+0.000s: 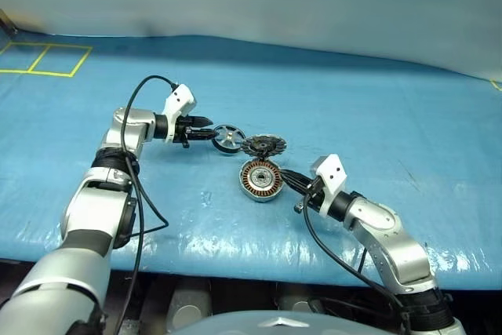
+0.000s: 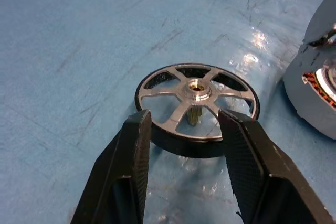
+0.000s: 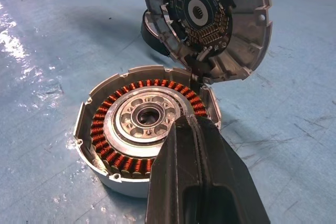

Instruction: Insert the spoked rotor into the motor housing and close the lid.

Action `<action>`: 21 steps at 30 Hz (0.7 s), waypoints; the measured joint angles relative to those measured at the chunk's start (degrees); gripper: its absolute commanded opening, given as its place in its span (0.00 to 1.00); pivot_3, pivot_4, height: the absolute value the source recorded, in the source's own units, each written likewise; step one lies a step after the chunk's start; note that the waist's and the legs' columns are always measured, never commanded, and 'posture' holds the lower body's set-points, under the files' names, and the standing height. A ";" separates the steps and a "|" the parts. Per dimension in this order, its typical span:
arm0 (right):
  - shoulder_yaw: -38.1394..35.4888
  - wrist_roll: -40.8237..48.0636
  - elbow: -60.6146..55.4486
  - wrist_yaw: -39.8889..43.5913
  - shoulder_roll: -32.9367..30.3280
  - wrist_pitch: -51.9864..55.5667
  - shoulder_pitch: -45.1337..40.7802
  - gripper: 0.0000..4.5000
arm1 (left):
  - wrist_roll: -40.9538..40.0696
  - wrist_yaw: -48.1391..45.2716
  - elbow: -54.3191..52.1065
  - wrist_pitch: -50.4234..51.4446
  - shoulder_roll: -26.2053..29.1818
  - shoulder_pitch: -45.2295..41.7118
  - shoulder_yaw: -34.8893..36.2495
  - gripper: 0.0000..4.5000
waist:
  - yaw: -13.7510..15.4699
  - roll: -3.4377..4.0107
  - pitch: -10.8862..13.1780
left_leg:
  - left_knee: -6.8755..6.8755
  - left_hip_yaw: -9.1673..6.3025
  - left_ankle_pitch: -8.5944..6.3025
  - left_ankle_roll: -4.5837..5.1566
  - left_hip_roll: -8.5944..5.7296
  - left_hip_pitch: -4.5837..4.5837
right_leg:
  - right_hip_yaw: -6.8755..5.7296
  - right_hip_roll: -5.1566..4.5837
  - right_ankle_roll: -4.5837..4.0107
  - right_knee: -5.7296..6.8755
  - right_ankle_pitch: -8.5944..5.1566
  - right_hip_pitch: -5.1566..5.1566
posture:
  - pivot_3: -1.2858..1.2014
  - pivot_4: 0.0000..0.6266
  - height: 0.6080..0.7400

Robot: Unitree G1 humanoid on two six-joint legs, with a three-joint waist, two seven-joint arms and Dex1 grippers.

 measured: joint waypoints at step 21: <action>0.31 -0.17 -0.54 -2.15 0.57 -0.09 2.13 0.00 | 10.14 0.38 5.44 -5.90 -2.27 -1.64 -8.88 0.45 | 0.11 0.01 -0.01 | 0.06 0.00 0.00 0.00 -0.01 0.10 | 0.01 0.00 -0.05 0.01 -0.03 0.12 | 0.52 0.24 1.00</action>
